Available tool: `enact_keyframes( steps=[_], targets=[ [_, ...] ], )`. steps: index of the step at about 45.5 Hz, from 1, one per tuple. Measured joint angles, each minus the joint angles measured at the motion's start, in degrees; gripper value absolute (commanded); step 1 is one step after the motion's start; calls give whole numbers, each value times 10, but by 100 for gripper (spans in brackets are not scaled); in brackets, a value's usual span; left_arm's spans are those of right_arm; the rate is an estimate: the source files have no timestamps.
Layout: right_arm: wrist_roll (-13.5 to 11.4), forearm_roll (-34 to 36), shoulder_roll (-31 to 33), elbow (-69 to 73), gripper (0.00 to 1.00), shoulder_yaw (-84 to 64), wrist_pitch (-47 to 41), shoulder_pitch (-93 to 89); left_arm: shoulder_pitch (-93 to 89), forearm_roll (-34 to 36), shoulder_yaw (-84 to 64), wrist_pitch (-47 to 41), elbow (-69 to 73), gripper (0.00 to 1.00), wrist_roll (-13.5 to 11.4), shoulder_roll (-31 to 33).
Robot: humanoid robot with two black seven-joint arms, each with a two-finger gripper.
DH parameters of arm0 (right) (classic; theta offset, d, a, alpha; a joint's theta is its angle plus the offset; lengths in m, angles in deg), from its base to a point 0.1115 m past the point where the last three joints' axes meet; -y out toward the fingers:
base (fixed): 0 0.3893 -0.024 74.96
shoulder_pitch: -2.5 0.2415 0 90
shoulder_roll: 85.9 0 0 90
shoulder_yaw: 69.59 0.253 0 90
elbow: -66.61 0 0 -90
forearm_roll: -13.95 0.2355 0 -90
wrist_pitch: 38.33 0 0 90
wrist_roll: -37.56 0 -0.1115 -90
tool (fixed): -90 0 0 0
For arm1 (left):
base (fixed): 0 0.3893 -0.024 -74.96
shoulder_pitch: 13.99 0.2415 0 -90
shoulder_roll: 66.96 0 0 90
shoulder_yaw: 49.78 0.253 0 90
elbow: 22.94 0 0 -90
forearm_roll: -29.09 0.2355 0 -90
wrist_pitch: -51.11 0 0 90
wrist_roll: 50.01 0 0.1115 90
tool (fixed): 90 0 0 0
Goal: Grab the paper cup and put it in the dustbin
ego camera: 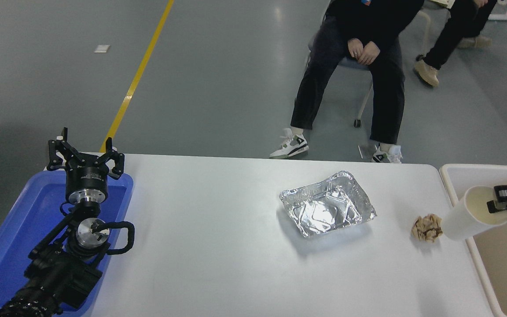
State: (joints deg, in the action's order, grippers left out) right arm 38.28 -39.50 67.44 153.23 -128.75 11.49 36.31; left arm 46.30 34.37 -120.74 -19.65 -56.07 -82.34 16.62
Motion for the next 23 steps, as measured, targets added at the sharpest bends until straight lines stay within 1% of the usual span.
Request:
enact_keyframes(
  steps=[7, 13, 19, 23],
  targets=[
    [0, 1, -6, -9, 0, -21, -25, 56, 0, 0, 0, 0, 0, 99, 0, 0],
    [-1, 4, -6, -40, 0, -25, -25, 87, 0, 0, 0, 0, 0, 99, 0, 0],
    [-3, 10, -4, -89, 0, -25, 27, 98, 0, 0, 0, 0, 0, 99, 0, 0],
    [-3, 25, -3, -128, 0, -24, 83, 84, 0, 0, 0, 0, 0, 99, 0, 0]
  ],
)
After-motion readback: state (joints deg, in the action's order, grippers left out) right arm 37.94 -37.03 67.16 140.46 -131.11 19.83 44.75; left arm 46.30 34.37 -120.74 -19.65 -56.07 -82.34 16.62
